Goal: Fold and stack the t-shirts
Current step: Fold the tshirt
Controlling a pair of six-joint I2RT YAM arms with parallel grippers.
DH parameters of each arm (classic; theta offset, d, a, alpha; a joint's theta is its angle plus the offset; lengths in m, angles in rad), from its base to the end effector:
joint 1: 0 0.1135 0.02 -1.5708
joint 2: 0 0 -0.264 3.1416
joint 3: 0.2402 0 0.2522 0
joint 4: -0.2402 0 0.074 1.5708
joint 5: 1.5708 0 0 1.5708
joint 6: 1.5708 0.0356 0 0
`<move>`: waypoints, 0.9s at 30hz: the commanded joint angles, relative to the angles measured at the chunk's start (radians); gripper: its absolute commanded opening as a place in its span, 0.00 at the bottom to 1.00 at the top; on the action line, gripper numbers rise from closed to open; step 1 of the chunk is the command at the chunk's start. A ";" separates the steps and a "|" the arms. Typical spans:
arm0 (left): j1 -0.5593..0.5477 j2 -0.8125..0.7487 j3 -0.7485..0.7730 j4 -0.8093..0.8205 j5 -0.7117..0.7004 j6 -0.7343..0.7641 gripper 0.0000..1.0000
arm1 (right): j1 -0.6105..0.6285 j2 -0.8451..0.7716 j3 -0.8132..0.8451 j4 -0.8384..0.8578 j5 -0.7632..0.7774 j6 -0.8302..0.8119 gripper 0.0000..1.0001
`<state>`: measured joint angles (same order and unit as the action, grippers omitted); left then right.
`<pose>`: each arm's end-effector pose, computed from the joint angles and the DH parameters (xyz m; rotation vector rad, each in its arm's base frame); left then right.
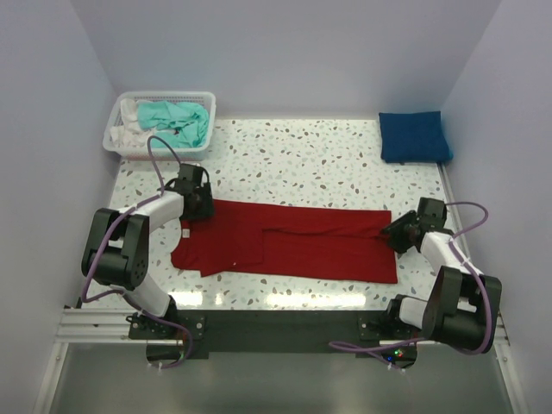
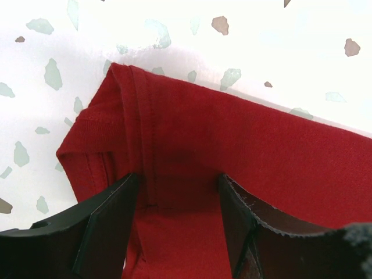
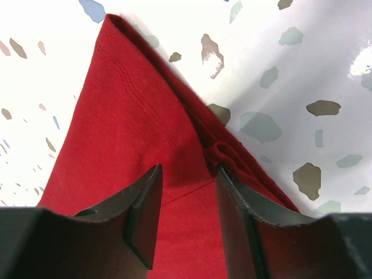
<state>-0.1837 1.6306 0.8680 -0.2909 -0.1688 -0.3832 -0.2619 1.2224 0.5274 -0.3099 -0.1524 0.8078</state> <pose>0.3042 -0.0504 0.1564 -0.3167 2.5806 0.0188 0.2090 -0.0504 0.1587 1.2800 2.2742 0.3963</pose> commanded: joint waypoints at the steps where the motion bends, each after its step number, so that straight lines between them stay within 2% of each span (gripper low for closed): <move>1: 0.012 0.000 0.005 -0.048 -0.031 -0.006 0.63 | 0.000 0.005 -0.012 0.045 0.020 0.018 0.43; 4: 0.012 0.002 0.005 -0.051 -0.034 -0.006 0.63 | 0.000 0.006 0.002 0.026 0.040 -0.002 0.35; 7: 0.012 0.005 0.006 -0.057 -0.041 -0.006 0.63 | 0.000 0.006 0.016 0.009 0.070 -0.028 0.21; 8: 0.012 0.006 0.006 -0.057 -0.044 -0.006 0.63 | -0.002 0.005 0.019 0.005 0.080 -0.039 0.12; 10: 0.012 0.008 0.008 -0.060 -0.046 -0.008 0.63 | -0.003 0.006 0.028 -0.009 0.091 -0.054 0.01; 25: 0.012 0.028 0.017 -0.083 -0.063 -0.009 0.63 | -0.010 0.017 0.095 -0.081 0.197 -0.177 0.00; 27: 0.012 0.032 0.019 -0.083 -0.064 -0.010 0.63 | -0.010 0.032 0.088 -0.075 0.203 -0.188 0.03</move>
<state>-0.1837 1.6356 0.8772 -0.3115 -0.1867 -0.3843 -0.2630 1.2366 0.5919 -0.3809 -0.0154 0.6628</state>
